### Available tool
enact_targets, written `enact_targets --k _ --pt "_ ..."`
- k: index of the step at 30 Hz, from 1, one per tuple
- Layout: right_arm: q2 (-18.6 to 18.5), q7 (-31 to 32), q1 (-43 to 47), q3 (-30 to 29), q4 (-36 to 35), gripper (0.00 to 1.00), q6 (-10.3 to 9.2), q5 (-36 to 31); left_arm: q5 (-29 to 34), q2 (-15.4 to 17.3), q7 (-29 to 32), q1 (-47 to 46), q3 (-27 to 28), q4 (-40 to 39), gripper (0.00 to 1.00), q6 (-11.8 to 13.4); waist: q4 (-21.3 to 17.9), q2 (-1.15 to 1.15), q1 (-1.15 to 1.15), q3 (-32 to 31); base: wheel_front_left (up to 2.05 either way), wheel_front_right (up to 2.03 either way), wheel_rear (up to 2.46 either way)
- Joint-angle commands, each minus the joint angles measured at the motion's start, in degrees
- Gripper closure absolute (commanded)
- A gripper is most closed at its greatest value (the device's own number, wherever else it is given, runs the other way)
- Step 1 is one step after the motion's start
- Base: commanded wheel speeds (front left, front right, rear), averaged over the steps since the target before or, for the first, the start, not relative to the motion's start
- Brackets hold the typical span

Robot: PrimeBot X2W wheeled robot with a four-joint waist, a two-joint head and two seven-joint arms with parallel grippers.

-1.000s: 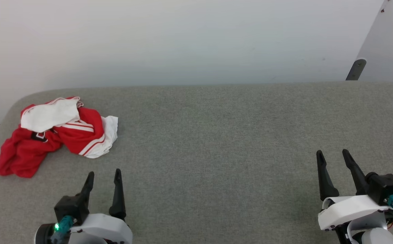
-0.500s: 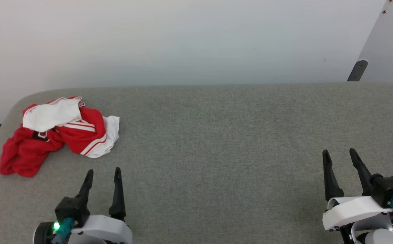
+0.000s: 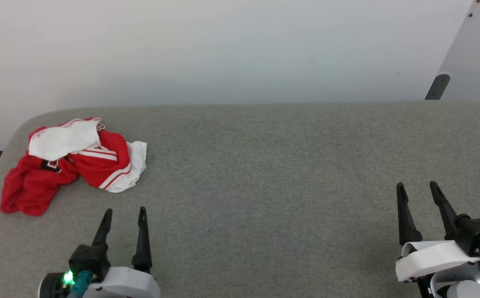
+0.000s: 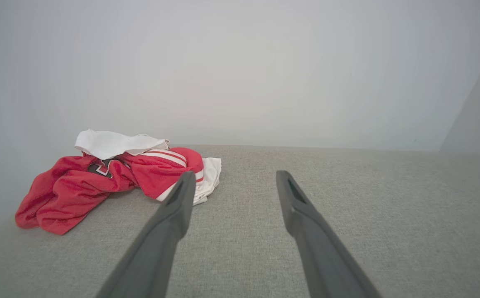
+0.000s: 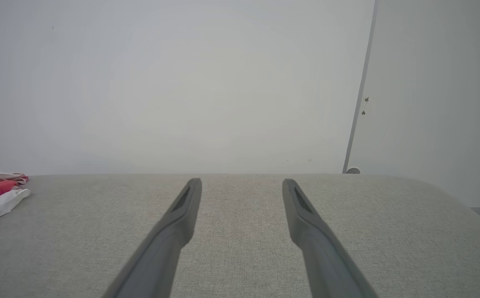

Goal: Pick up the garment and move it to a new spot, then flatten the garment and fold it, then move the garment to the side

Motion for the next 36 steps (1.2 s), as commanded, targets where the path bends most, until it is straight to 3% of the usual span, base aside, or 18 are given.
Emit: enact_targets --k 1,23,30,36 --pt "0.1 -0.5 0.1 -0.2 -0.1 0.0 0.02 -1.3 1.5 0.0 -0.4 0.0 0.2 0.2 0.0 -0.3 -0.1 0.0 0.0 0.0 0.0 0.0 0.0" --pt "0.1 -0.6 0.0 -0.9 -0.4 0.0 0.02 1.3 1.6 -1.9 -0.5 -0.6 2.2 1.3 0.0 -3.3 0.5 0.0 0.0 0.2 0.0 0.0 0.0" --pt "0.1 -0.6 0.3 0.5 -0.6 0.0 0.02 2.8 1.1 -2.4 -0.5 -0.8 2.8 2.0 0.0 -3.6 4.1 0.0 0.0 0.1 0.0 0.0 0.0" --pt "0.1 -0.6 0.9 2.6 -0.3 0.0 0.02 3.5 1.0 -2.9 -0.5 0.3 3.2 2.4 0.0 -3.4 10.0 0.0 0.0 -0.6 0.0 0.0 0.0"
